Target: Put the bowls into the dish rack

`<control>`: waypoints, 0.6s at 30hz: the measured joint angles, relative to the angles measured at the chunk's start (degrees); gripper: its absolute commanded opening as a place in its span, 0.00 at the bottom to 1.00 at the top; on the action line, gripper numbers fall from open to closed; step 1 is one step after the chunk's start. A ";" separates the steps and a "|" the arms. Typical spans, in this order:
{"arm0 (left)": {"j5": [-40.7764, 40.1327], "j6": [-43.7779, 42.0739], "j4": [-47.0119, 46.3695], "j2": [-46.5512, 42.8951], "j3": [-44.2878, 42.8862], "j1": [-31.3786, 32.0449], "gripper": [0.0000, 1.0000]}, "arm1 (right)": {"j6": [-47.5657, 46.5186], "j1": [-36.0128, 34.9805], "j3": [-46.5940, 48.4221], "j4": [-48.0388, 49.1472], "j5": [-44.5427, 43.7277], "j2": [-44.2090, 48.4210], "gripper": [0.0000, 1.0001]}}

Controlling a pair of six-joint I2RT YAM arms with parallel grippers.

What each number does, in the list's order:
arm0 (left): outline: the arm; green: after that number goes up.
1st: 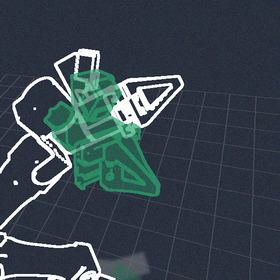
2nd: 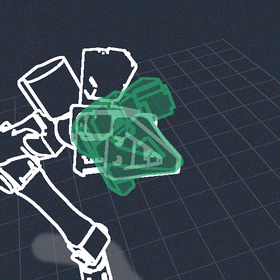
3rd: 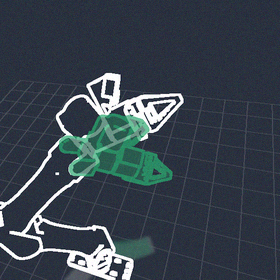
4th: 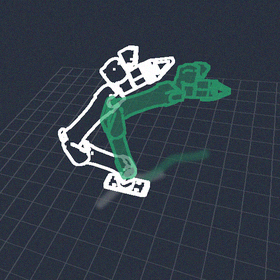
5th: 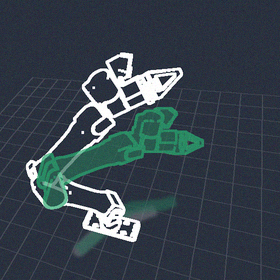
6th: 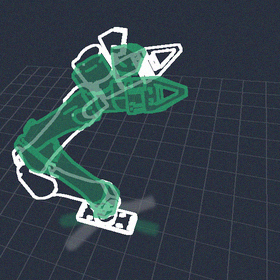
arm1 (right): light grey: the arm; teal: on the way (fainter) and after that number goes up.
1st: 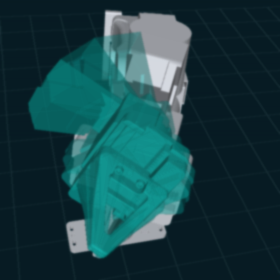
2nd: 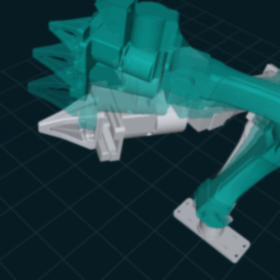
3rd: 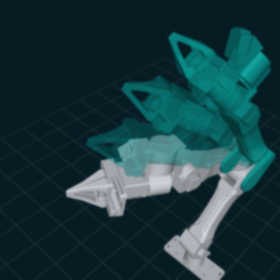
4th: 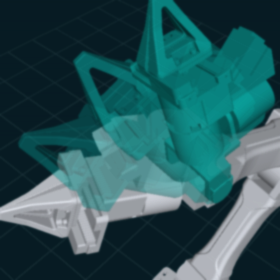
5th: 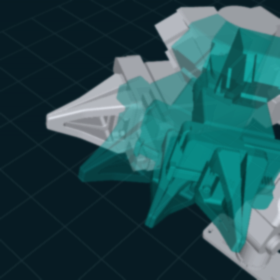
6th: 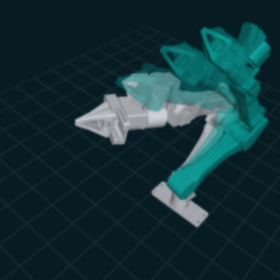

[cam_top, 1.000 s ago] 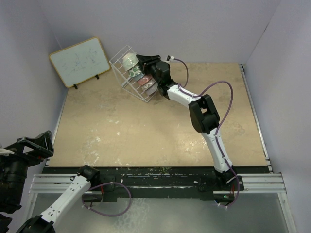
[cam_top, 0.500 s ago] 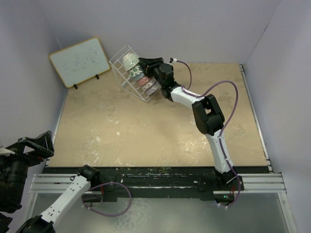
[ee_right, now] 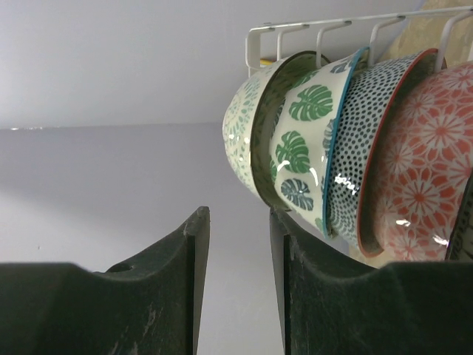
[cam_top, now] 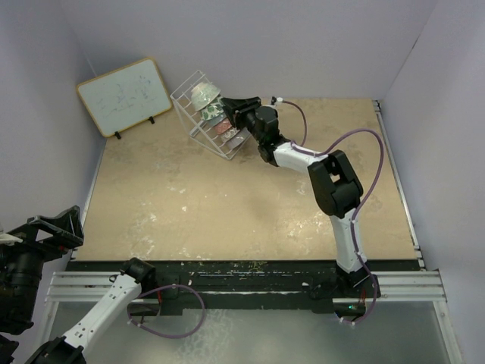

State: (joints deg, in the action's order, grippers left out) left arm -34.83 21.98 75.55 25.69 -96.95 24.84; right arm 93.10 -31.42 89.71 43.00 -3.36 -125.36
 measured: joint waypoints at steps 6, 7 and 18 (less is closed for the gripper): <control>-0.15 0.00 0.00 0.00 0.00 0.00 0.99 | -0.81 0.00 -3.19 0.76 -0.11 2.75 0.41; -0.15 -0.02 0.00 0.00 0.00 0.00 0.99 | -0.85 0.02 -3.28 0.96 -0.13 2.80 0.41; 1.62 0.11 0.50 1.20 1.25 1.51 0.99 | -9.99 0.26 -9.33 -2.40 -1.99 8.04 0.42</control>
State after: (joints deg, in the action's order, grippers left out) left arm -33.21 22.09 76.05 26.89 -95.70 26.35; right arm 83.11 -31.16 80.38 40.60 -5.34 -117.32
